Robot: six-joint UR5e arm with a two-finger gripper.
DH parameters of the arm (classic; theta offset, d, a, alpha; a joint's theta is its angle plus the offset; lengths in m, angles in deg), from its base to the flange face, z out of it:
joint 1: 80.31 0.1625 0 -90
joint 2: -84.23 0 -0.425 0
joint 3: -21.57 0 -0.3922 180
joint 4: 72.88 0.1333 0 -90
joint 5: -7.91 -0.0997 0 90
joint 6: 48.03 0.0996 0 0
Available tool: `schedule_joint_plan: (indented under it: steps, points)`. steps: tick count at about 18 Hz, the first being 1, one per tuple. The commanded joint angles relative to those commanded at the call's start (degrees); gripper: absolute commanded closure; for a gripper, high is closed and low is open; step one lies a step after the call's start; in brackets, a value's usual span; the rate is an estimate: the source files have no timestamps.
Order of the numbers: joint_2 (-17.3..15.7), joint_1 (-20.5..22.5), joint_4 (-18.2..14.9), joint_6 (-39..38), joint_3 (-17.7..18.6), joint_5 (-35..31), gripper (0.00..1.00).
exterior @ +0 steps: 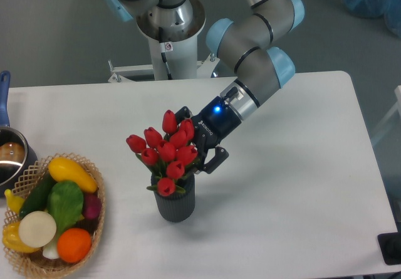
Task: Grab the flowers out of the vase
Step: 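Close the gripper on the tulip stems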
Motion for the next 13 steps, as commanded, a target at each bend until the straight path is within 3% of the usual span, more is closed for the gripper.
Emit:
schedule_joint_plan:
  steps: [13]
  points:
    - [0.44,0.44,0.00,-0.17,-1.67,0.09,0.49]
